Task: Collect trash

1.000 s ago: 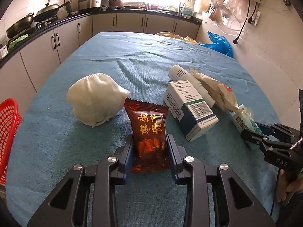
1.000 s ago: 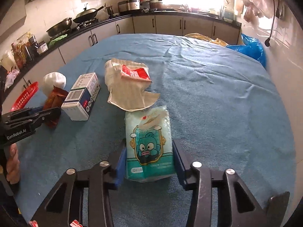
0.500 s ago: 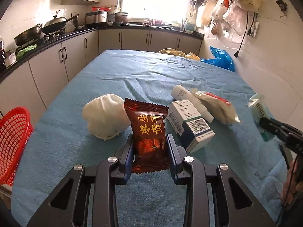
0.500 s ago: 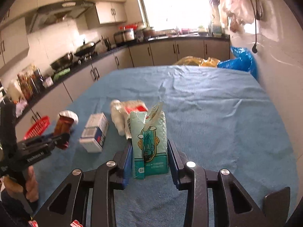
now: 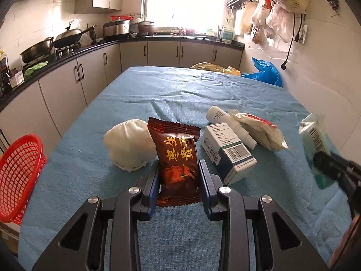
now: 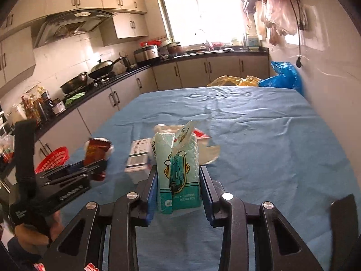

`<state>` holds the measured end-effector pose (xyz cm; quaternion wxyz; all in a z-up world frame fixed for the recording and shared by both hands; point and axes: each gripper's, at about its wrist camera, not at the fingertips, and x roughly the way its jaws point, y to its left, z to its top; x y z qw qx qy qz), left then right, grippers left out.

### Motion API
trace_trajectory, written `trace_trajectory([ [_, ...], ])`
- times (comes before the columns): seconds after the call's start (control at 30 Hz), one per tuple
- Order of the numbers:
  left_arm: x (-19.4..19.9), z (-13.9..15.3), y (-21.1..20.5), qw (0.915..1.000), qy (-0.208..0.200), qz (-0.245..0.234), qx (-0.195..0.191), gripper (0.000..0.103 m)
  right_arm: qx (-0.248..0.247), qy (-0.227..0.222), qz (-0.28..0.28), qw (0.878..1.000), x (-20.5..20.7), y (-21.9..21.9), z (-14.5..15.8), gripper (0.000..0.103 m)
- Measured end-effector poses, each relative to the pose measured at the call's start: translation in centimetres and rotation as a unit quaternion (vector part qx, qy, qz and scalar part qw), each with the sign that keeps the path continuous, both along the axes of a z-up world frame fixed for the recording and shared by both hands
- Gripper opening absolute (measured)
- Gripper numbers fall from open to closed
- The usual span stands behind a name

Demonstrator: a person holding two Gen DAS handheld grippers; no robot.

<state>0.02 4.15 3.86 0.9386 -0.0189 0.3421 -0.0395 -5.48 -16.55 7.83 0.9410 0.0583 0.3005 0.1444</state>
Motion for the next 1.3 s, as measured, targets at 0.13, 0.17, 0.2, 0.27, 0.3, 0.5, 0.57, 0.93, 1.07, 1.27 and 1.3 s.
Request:
trace_trajectory([
  [0.13, -0.2, 0.0, -0.2, 1.0, -0.003, -0.001, 0.004, 0.031, -0.022, -0.011, 0.006, 1.0, -0.1, 1.0, -0.2, 0.038],
  [0.17, -0.2, 0.0, -0.2, 1.0, -0.003, -0.001, 0.004, 0.031, -0.026, -0.01, 0.006, 1.0, 0.0, 1.1, -0.4, 0.038],
  [0.2, -0.2, 0.0, -0.3, 1.0, -0.003, -0.002, 0.005, 0.031, -0.026, -0.007, 0.008, 1.0, 0.1, 1.2, -0.5, 0.038],
  [0.27, -0.3, 0.0, -0.4, 1.0, -0.003, -0.003, 0.007, 0.031, -0.027, -0.003, 0.009, 1.0, 0.3, 1.1, -0.7, 0.038],
  [0.3, -0.3, 0.0, -0.5, 0.9999, -0.004, -0.004, 0.009, 0.031, -0.027, -0.004, 0.008, 1.0, 0.3, 1.1, -0.7, 0.038],
  [0.5, -0.5, 0.1, -0.4, 0.9999, -0.007, -0.005, 0.011, 0.031, -0.034, -0.009, 0.014, 0.999, 0.3, 1.4, -0.6, 0.038],
  [0.57, -0.5, 0.1, -0.4, 0.9999, -0.008, -0.004, 0.011, 0.031, -0.036, -0.01, 0.014, 0.999, 0.2, 1.5, -0.7, 0.038],
  [0.93, -0.5, 0.1, -0.4, 0.9999, -0.008, -0.005, 0.011, 0.031, -0.039, -0.013, 0.015, 0.999, 0.1, 1.3, -0.7, 0.038],
  [1.07, -0.5, 0.1, -0.4, 0.9999, -0.008, -0.005, 0.011, 0.031, -0.039, -0.014, 0.015, 0.999, 0.1, 1.3, -0.8, 0.038],
  [1.27, -0.5, 0.1, -0.4, 0.9999, -0.008, -0.005, 0.011, 0.031, -0.039, -0.015, 0.014, 0.999, 0.0, 1.2, -0.7, 0.038],
  [1.3, -0.5, 0.1, -0.4, 0.9999, -0.008, -0.005, 0.011, 0.031, -0.039, -0.015, 0.014, 0.999, 0.0, 1.3, -0.7, 0.038],
])
